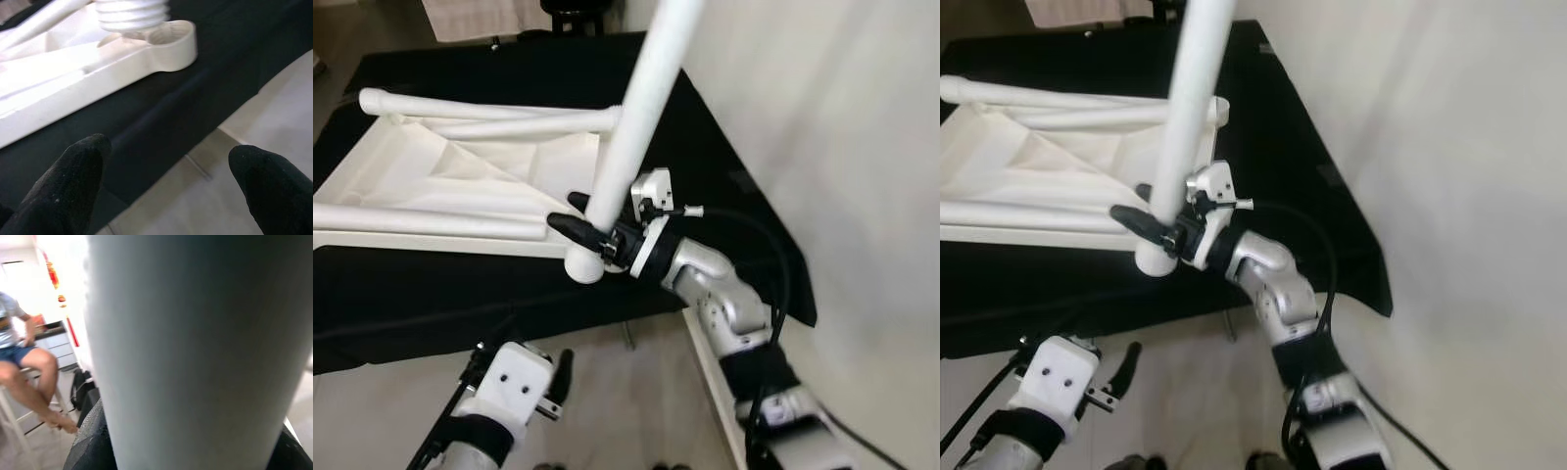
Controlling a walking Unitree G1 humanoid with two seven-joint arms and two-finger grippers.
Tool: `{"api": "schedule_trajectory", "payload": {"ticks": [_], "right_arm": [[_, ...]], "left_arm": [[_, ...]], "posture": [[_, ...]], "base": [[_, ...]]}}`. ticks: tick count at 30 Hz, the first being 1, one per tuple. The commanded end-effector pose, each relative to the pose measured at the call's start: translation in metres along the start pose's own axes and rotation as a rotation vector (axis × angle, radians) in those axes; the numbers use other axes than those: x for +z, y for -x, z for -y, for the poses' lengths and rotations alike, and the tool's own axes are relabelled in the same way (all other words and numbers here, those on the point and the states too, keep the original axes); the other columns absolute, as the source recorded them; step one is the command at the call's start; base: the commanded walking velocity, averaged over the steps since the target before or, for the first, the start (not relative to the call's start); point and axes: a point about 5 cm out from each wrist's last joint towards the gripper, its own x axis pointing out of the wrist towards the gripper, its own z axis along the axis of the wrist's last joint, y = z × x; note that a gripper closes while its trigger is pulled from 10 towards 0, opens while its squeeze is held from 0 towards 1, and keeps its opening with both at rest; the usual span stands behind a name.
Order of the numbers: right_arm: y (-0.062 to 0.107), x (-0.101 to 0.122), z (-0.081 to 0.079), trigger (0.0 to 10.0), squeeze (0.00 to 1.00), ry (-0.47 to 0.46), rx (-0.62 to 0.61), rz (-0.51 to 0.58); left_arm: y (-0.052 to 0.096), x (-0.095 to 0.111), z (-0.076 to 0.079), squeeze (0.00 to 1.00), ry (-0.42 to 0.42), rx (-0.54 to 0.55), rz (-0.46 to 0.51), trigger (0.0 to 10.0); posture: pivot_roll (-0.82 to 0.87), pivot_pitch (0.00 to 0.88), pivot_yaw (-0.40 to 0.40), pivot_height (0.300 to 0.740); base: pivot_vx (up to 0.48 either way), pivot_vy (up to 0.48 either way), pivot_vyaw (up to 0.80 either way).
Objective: Building children table
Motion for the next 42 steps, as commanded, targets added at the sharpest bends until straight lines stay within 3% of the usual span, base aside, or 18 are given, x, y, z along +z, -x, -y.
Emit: {"api": "schedule_trajectory", "payload": {"ticks": [1,4,11,19,21,30,42], "right_arm": [[-0.002,0.001,0.004,10.0,0.00,-0.002,0.049,0.007],[-0.007,0.018,0.017,10.0,0.00,0.037,0.090,0.012],[-0.016,0.023,0.017,10.0,0.00,0.063,0.222,-0.033],[-0.024,0.025,0.024,10.0,0.00,0.085,0.225,-0.069],[-0.026,0.032,0.034,10.0,0.00,0.116,0.177,-0.082],[-0.019,0.054,0.048,10.0,0.00,0.142,0.192,-0.063],[-0.009,0.046,0.047,10.0,0.00,0.144,0.293,-0.127]], "left_arm": [[0.007,0.003,0.003,0.00,-0.015,-0.025,-0.003,10.0],[0.016,0.012,0.009,0.00,-0.024,-0.028,0.005,10.0],[0.019,0.020,0.012,0.00,-0.026,-0.030,0.019,10.0],[0.021,0.024,0.015,0.00,-0.021,-0.037,0.031,10.0],[0.022,0.027,0.017,0.00,-0.018,-0.040,0.036,10.0],[0.022,0.031,0.020,0.00,-0.016,-0.043,0.038,10.0],[0.021,0.031,0.021,0.00,-0.020,-0.045,0.034,10.0]], "posture": [[0.04,0.371,-0.042,0.740],[0.05,0.392,-0.049,0.740],[0.05,0.418,-0.064,0.740],[0.05,0.430,-0.082,0.740],[0.05,0.437,-0.090,0.740],[0.04,0.447,-0.100,0.740],[0.05,0.449,-0.100,0.740]], "base": [[0.000,0.000,0.00],[0.000,0.000,0.00],[0.000,0.000,0.00],[0.000,0.000,0.00],[0.000,0.000,0.00],[0.000,0.000,0.00],[0.000,0.000,0.00]]}}
